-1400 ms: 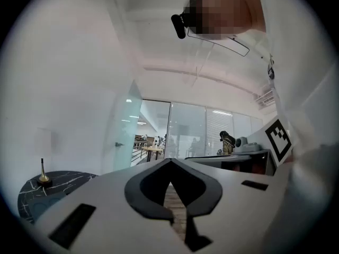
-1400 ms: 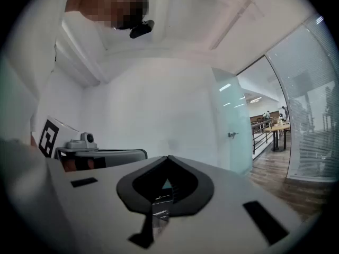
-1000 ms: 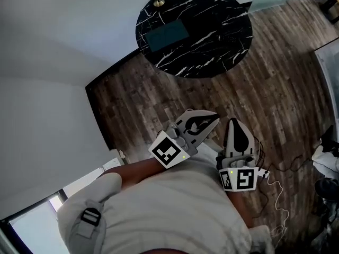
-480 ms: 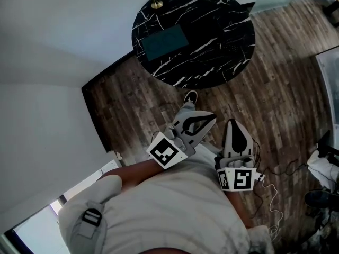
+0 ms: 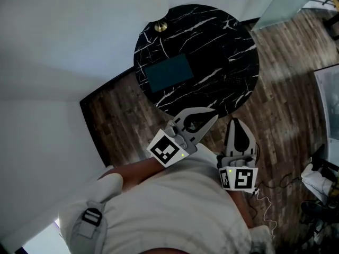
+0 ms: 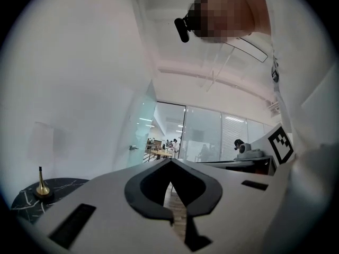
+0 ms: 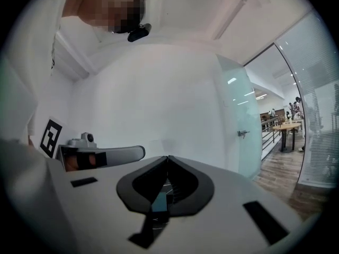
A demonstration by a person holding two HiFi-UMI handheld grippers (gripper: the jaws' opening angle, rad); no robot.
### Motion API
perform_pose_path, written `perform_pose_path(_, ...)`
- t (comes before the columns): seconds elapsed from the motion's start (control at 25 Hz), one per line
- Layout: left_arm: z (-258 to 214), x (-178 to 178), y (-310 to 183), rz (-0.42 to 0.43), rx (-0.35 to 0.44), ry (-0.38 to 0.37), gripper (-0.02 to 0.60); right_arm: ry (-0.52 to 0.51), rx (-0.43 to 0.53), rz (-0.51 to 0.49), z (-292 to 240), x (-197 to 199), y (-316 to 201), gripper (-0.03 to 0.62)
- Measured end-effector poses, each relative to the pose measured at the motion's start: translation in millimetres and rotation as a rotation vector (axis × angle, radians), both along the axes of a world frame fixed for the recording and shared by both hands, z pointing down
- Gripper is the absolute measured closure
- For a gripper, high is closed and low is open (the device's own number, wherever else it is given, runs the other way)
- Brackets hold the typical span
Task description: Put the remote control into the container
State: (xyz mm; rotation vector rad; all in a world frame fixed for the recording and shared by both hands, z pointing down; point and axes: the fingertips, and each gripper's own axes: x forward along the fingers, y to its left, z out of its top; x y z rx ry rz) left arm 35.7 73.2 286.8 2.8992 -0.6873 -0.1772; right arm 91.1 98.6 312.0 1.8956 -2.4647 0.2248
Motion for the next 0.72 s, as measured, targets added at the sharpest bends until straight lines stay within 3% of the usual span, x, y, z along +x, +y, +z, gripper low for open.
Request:
perform_pose_path(0.28,5.7,-5.0,-60.4,0.014,-0.017,-0.007,0.574,-0.002,-0.006,0.012,1.1,-4.0,-59.6,0.585)
perform_pose_path(0.72,19.3,26.6,-89.5,0.005,-0.044,-0.06,0.574,0.038,-0.02,-0.023,7.7,27.1,-93.3,0.585)
